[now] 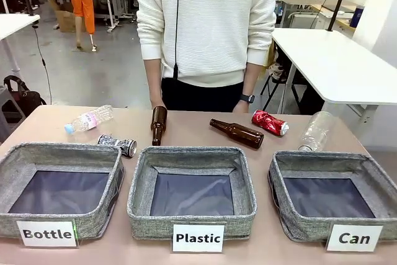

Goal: Sort the can waste into the basket.
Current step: Pick up the can waste from the table and place it in the right Fabric basket.

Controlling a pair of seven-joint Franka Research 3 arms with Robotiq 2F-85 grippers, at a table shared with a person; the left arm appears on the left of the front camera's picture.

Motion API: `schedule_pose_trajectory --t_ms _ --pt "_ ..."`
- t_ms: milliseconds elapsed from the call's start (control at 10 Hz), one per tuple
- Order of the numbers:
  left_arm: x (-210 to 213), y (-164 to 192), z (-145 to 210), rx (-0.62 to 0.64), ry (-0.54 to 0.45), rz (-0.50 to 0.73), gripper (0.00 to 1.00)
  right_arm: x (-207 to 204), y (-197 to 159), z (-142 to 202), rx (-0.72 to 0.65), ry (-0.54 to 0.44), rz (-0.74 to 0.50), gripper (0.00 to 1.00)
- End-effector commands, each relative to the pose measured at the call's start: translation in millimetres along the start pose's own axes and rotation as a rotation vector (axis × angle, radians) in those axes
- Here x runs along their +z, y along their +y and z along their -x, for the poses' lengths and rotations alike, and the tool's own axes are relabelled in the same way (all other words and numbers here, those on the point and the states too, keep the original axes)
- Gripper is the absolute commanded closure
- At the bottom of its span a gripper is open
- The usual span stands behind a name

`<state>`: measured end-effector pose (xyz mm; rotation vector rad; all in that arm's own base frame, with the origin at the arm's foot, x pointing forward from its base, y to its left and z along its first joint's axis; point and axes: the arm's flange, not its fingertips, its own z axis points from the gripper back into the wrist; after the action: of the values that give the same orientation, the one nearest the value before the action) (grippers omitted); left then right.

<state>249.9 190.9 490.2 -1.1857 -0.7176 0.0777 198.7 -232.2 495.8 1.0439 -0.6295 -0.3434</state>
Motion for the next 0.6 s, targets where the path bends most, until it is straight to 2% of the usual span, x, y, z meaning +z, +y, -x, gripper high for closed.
schedule_pose_trajectory --t_ms 0,300,400,500 --pt "-42.7 14.8 74.2 0.040 -0.012 -0.012 0.00 -71.9 -40.6 63.1 -0.019 0.000 -0.028 0.00" --pt "-40.3 25.3 70.4 0.104 -0.040 -0.055 0.00 -74.1 -42.0 59.9 -0.023 -0.010 0.021 0.00" --pt "-0.9 33.7 3.7 0.096 -0.006 -0.035 0.00 -75.1 -41.0 60.1 0.017 -0.041 0.048 0.00" --pt "-0.9 33.7 3.7 0.096 -0.006 -0.035 0.00 -30.1 -50.6 -12.0 -0.057 0.034 0.009 0.00"
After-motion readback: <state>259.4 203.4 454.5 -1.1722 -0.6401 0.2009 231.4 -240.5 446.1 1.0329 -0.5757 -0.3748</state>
